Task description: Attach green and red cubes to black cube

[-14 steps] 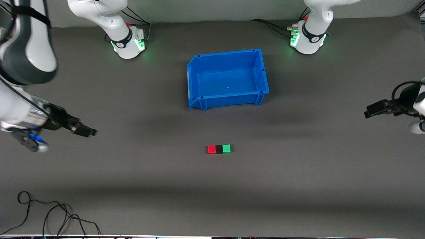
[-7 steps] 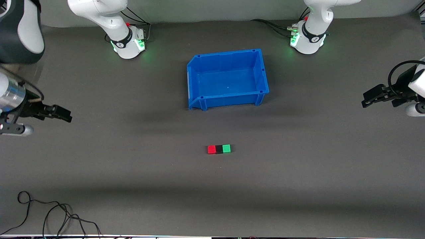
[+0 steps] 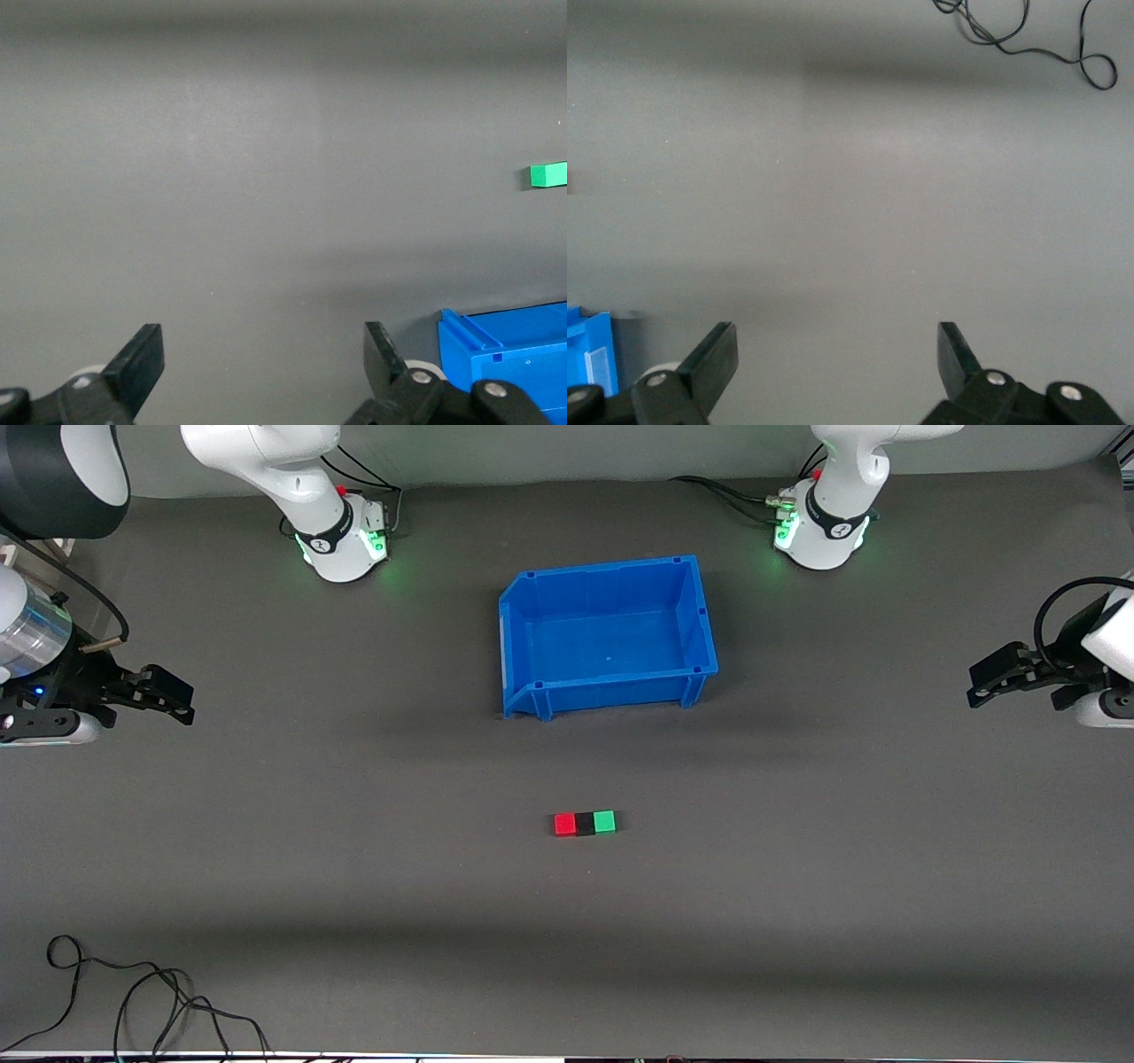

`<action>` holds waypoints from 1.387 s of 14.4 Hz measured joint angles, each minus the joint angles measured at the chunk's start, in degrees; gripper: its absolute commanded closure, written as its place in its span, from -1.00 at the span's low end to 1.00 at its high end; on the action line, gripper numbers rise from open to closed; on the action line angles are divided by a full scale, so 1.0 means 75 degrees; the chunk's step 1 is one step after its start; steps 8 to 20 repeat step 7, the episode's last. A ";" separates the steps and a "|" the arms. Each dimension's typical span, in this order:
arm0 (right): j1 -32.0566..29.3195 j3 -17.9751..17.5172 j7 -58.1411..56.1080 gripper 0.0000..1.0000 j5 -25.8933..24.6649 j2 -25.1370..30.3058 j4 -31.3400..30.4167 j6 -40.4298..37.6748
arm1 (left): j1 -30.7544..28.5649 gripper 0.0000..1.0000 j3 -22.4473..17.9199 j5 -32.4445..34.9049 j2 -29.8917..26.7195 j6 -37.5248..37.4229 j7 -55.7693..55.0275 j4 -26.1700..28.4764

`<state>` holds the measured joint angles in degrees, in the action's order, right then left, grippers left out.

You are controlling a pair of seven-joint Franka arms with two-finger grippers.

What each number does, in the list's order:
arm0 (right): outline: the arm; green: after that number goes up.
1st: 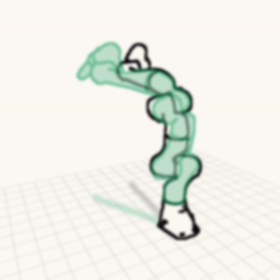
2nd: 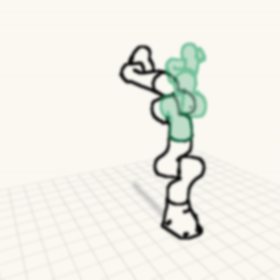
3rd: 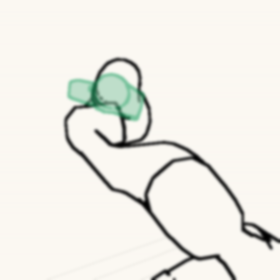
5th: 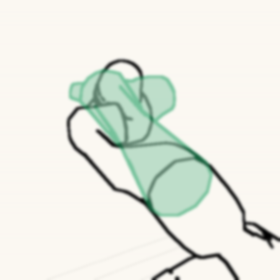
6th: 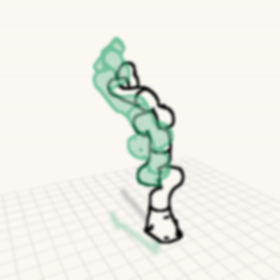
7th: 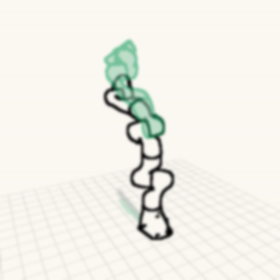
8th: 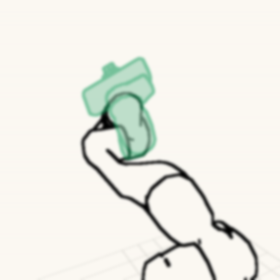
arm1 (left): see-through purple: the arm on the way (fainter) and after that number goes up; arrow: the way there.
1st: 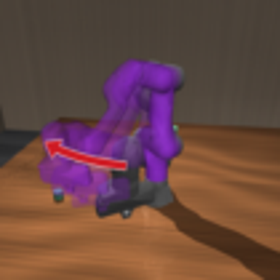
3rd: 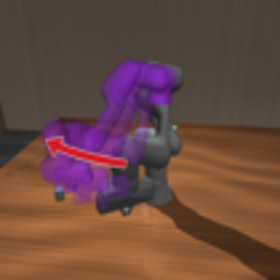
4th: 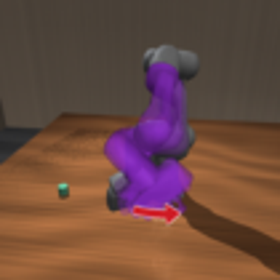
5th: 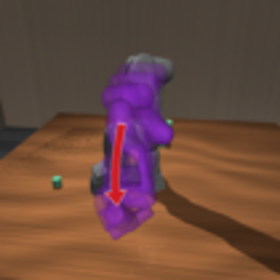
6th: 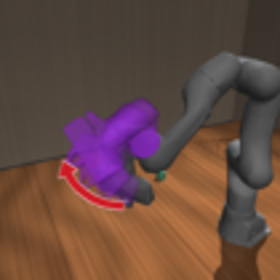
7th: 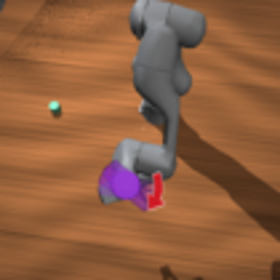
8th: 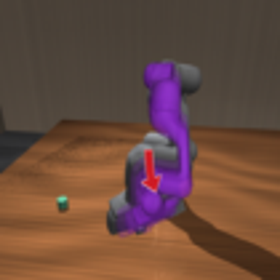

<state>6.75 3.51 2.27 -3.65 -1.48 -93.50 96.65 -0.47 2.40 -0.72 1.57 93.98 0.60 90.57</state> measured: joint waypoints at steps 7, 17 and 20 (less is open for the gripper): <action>-0.0015 -0.0001 -0.0001 -1.00 0.0406 0.0000 -0.0028 -0.0238 | 0.0113 -1.00 -0.0088 0.0035 -0.0029 -0.0020 0.0036 0.0007; -0.0015 -0.0001 -0.0001 -1.00 0.0406 0.0000 -0.0028 -0.0238 | 0.0113 -1.00 -0.0088 0.0035 -0.0029 -0.0020 0.0036 0.0007; -0.0015 -0.0001 -0.0001 -1.00 0.0406 0.0000 -0.0028 -0.0238 | 0.0113 -1.00 -0.0088 0.0035 -0.0029 -0.0020 0.0036 0.0007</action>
